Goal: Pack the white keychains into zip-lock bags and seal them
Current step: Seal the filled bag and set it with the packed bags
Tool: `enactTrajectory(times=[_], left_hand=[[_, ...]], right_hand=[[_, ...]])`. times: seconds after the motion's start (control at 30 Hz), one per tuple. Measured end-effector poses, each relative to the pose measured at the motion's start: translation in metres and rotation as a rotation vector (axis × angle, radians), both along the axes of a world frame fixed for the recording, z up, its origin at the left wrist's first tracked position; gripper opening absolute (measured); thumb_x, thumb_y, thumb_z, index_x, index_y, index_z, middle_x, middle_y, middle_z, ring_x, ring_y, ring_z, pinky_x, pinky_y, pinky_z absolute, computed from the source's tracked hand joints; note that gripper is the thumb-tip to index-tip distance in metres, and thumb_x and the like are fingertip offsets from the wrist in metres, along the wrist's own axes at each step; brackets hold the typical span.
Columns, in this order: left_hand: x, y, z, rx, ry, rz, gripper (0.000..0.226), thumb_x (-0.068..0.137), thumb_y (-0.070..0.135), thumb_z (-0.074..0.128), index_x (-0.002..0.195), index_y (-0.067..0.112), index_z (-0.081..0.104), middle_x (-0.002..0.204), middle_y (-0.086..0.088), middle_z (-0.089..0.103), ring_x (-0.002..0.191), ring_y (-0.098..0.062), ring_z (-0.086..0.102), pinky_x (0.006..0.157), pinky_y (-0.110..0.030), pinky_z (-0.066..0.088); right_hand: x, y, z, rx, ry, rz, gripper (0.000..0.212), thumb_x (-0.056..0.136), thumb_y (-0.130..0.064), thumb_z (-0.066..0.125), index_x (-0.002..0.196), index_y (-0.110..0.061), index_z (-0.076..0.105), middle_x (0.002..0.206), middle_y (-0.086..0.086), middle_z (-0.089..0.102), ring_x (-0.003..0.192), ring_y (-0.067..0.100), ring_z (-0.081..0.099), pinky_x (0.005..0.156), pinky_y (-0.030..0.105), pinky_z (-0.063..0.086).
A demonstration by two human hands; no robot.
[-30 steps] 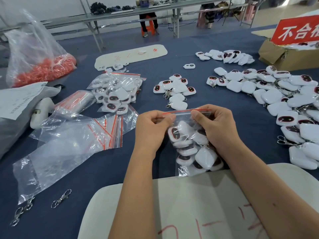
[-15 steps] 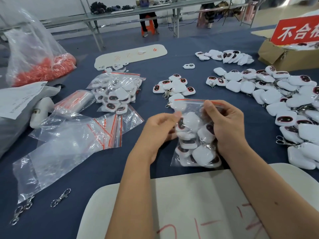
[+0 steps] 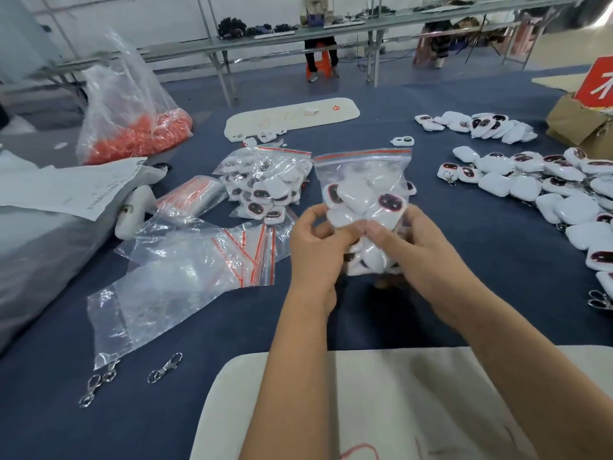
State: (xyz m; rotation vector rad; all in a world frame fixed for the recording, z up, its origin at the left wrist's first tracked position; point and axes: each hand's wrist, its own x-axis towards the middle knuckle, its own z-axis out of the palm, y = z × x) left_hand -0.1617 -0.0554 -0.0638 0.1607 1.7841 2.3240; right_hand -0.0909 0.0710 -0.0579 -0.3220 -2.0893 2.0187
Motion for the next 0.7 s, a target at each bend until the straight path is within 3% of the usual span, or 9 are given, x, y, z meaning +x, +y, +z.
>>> enactTrajectory(times=[0.07, 0.17, 0.27, 0.37, 0.43, 0.5, 0.57, 0.63, 0.7], left_hand=[[-0.012, -0.004, 0.011, 0.022, -0.011, 0.141, 0.036, 0.084, 0.003, 0.081, 0.104, 0.028, 0.065, 0.088, 0.007, 0.079, 0.083, -0.013, 0.077, 0.078, -0.037, 0.065], [-0.041, -0.011, 0.029, -0.06, 0.044, 0.311, 0.037, 0.085, 0.013, 0.082, 0.118, 0.021, 0.066, 0.111, -0.006, 0.074, 0.101, -0.024, 0.074, 0.089, -0.049, 0.062], [-0.077, -0.025, 0.05, -0.161, 0.19, 0.479, 0.041, 0.09, 0.024, 0.078, 0.129, 0.019, 0.065, 0.127, -0.004, 0.068, 0.115, -0.024, 0.067, 0.1, -0.047, 0.056], [-0.113, -0.044, 0.059, -0.362, 0.267, 0.548, 0.06, 0.097, 0.037, 0.07, 0.149, 0.017, 0.049, 0.142, -0.001, 0.058, 0.128, -0.016, 0.057, 0.111, -0.037, 0.046], [-0.13, -0.058, 0.052, -0.462, 0.22, 0.568, 0.062, 0.099, 0.031, 0.067, 0.153, 0.014, 0.042, 0.149, -0.004, 0.052, 0.134, -0.019, 0.052, 0.112, -0.035, 0.042], [-0.133, -0.07, 0.038, -0.508, 0.179, 0.63, 0.048, 0.095, 0.014, 0.065, 0.141, 0.014, 0.05, 0.13, 0.0, 0.058, 0.114, -0.017, 0.057, 0.086, -0.021, 0.048], [-0.125, -0.077, 0.023, -0.494, 0.13, 0.731, 0.032, 0.09, 0.003, 0.059, 0.118, 0.018, 0.056, 0.105, 0.007, 0.057, 0.089, -0.01, 0.056, 0.063, -0.011, 0.037], [-0.114, -0.084, 0.014, -0.452, 0.091, 0.816, 0.028, 0.086, -0.002, 0.054, 0.103, 0.021, 0.053, 0.093, 0.012, 0.055, 0.076, -0.001, 0.052, 0.06, -0.01, 0.039], [-0.103, -0.092, 0.011, -0.427, 0.1, 0.883, 0.028, 0.086, -0.003, 0.052, 0.096, 0.024, 0.054, 0.087, 0.016, 0.055, 0.074, 0.002, 0.051, 0.061, -0.005, 0.039]], right_hand=[[-0.018, -0.017, 0.015, 0.026, 0.003, -0.013, 0.031, 0.097, -0.035, 0.075, 0.12, -0.024, 0.057, 0.098, 0.004, 0.078, 0.067, 0.022, 0.072, 0.052, 0.031, 0.055], [-0.06, -0.042, 0.03, -0.074, 0.006, -0.111, 0.038, 0.098, -0.024, 0.075, 0.125, -0.008, 0.054, 0.105, 0.017, 0.075, 0.061, 0.02, 0.068, 0.05, 0.03, 0.056], [-0.102, -0.064, 0.043, -0.257, 0.052, -0.031, 0.043, 0.099, -0.016, 0.073, 0.132, -0.002, 0.051, 0.122, 0.021, 0.07, 0.077, 0.019, 0.073, 0.072, 0.036, 0.064], [-0.128, -0.073, 0.044, -0.497, 0.106, 0.083, 0.039, 0.099, -0.005, 0.069, 0.129, -0.008, 0.044, 0.123, 0.016, 0.068, 0.104, 0.026, 0.073, 0.097, 0.041, 0.061], [-0.131, -0.076, 0.032, -0.266, 0.033, 0.049, 0.045, 0.096, -0.009, 0.074, 0.131, -0.014, 0.046, 0.121, 0.009, 0.069, 0.111, 0.023, 0.071, 0.102, 0.044, 0.059], [-0.124, -0.083, 0.016, 0.247, -0.034, -0.016, 0.034, 0.093, -0.015, 0.074, 0.125, -0.014, 0.062, 0.116, 0.004, 0.071, 0.107, 0.021, 0.07, 0.097, 0.044, 0.059], [-0.114, -0.095, 0.003, 0.616, 0.027, -0.029, 0.011, 0.093, -0.018, 0.07, 0.102, -0.014, 0.075, 0.1, 0.001, 0.075, 0.095, 0.021, 0.07, 0.09, 0.044, 0.057], [-0.102, -0.115, -0.006, 0.84, 0.195, 0.104, 0.01, 0.091, -0.012, 0.064, 0.087, -0.009, 0.073, 0.091, 0.004, 0.074, 0.092, 0.027, 0.064, 0.084, 0.044, 0.052], [-0.097, -0.128, -0.014, 0.956, 0.256, 0.3, 0.012, 0.09, -0.004, 0.057, 0.087, -0.008, 0.068, 0.098, 0.009, 0.07, 0.104, 0.031, 0.058, 0.092, 0.047, 0.048]])
